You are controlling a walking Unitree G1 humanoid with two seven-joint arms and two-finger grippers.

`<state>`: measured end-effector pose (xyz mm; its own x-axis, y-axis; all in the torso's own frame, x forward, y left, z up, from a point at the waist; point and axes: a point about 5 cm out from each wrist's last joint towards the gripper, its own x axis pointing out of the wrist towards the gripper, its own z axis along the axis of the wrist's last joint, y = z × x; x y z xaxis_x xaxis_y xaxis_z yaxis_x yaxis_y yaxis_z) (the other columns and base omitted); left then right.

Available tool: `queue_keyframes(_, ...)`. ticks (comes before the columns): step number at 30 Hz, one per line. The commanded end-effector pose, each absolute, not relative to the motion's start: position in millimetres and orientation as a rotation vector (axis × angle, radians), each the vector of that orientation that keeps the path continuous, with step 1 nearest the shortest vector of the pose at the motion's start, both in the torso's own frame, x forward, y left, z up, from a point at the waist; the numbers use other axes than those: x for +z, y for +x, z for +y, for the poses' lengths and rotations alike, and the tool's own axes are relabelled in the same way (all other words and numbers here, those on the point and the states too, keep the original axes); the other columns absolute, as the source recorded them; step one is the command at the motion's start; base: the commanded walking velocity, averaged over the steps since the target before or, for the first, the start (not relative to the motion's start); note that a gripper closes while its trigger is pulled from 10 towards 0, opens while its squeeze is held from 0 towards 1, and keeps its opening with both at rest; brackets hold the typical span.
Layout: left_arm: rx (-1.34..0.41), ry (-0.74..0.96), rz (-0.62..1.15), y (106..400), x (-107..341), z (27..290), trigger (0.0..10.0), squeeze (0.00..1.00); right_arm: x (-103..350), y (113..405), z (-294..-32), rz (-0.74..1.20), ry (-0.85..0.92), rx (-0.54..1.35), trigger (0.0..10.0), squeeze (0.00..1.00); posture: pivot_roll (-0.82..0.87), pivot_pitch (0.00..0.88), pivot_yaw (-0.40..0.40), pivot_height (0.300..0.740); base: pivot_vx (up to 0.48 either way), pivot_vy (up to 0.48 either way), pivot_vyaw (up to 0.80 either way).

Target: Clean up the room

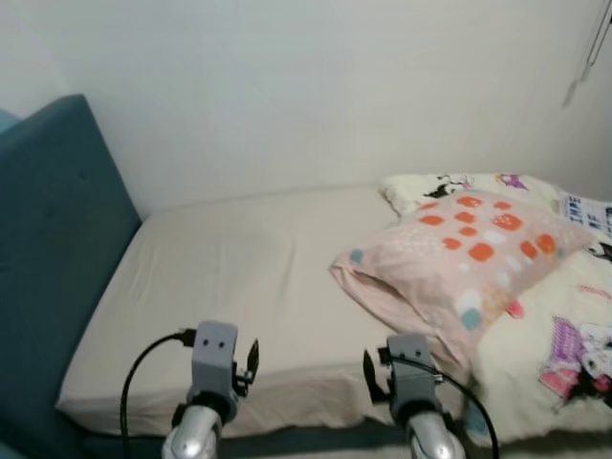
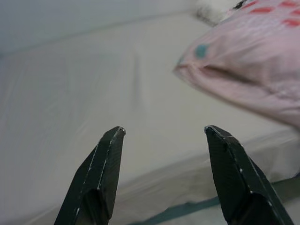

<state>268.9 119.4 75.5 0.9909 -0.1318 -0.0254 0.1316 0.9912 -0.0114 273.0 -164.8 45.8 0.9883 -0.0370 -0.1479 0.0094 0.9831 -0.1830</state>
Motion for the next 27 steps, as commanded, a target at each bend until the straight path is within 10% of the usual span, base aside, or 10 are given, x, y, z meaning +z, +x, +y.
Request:
queue_keyframes(1,-0.119,-0.014,0.027,269.1,76.0,122.5,10.0,0.00,44.7,270.7,-163.7,0.152,-0.159,-0.027,10.0,0.00,-0.05,0.082,0.030,0.740,0.000,0.000,0.00)
queue_keyframes(27,-0.189,0.027,0.052,267.0,73.9,115.7,10.0,0.00,41.6,270.0,-162.1,0.178,-0.143,-0.015,10.0,0.00,-0.05,0.084,0.028,0.740,0.000,0.000,0.00)
